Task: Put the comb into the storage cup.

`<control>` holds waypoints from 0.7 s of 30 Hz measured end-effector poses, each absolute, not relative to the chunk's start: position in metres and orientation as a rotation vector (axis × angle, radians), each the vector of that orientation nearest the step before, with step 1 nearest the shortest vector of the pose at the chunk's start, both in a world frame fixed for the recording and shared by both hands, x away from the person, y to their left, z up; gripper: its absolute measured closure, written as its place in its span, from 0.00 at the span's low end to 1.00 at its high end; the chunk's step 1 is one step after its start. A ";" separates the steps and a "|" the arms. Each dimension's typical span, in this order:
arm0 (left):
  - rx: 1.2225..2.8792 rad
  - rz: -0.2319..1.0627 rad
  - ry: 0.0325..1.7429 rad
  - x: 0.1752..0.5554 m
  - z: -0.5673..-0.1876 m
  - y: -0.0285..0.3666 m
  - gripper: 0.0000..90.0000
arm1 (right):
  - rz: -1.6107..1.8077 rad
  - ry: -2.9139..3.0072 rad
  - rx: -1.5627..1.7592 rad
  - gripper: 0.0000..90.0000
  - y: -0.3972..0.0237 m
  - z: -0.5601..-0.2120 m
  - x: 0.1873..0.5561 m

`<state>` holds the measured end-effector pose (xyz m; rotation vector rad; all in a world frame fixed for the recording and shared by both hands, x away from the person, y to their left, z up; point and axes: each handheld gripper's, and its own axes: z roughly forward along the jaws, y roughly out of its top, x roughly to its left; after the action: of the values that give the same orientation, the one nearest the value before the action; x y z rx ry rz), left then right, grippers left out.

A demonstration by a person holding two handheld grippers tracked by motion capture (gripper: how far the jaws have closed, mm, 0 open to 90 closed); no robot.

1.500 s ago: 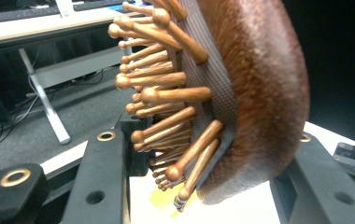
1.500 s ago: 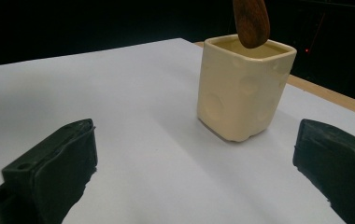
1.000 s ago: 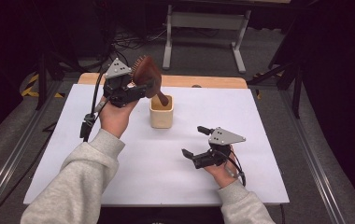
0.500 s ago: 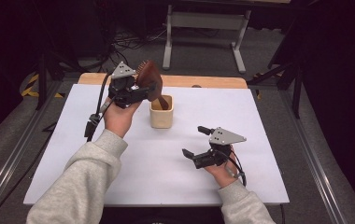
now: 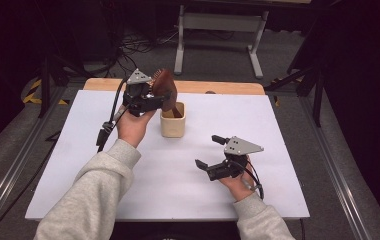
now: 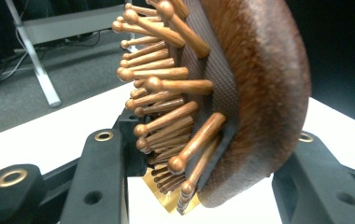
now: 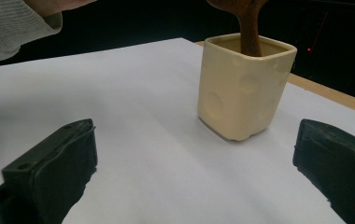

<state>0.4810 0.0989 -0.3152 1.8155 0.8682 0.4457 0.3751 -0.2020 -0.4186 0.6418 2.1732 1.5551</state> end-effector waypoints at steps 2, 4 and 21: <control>1.814 0.435 0.871 0.482 -0.317 0.098 0.60 | 1.555 2.174 0.642 0.00 -0.202 -0.419 0.375; 1.815 0.432 0.873 0.483 -0.319 0.097 0.60 | 1.557 2.174 0.640 0.00 -0.202 -0.419 0.375; 1.851 0.432 0.903 0.489 -0.333 0.091 0.59 | 1.562 2.177 0.635 0.01 -0.202 -0.419 0.375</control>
<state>0.4891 0.0913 -0.3329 1.8509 0.9033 0.4315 0.3748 -0.2017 -0.4185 0.6346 2.1773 1.5620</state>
